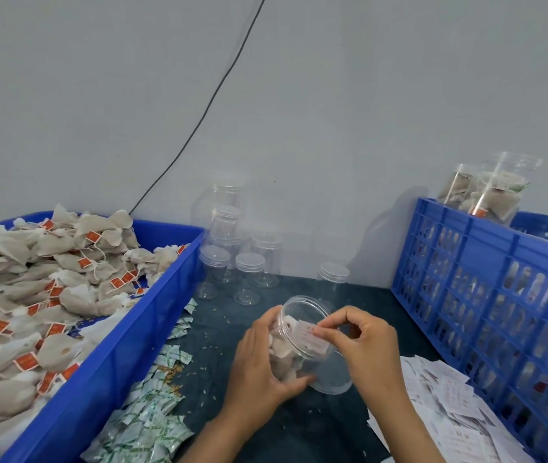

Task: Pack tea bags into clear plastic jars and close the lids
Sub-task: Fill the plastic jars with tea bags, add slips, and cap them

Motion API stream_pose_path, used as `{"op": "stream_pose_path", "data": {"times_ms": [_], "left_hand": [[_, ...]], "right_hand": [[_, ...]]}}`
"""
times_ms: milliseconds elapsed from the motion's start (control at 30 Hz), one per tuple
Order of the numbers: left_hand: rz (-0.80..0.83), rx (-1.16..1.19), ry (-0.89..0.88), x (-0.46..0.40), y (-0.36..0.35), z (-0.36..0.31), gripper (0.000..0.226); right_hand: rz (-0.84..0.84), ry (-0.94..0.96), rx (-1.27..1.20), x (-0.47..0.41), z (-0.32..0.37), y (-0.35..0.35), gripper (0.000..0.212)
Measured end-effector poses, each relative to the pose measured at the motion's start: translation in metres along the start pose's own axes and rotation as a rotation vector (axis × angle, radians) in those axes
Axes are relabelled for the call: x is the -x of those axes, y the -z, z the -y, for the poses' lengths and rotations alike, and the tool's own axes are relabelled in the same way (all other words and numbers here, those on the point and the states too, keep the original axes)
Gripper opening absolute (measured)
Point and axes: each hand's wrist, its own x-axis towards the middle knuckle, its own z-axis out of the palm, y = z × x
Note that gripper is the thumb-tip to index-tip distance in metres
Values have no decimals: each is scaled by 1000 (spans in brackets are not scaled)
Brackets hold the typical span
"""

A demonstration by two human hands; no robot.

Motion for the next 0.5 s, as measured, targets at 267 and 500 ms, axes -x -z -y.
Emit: {"op": "stream_pose_path", "data": {"times_ms": [267,500], "left_hand": [[4,-47,-27,0,0,3,95],[-6,13,21,-1,-2,6,98]], "right_hand": [[397,222,667,-25,25,-5,4],[513,271,755,-39,30,-7,11]]}}
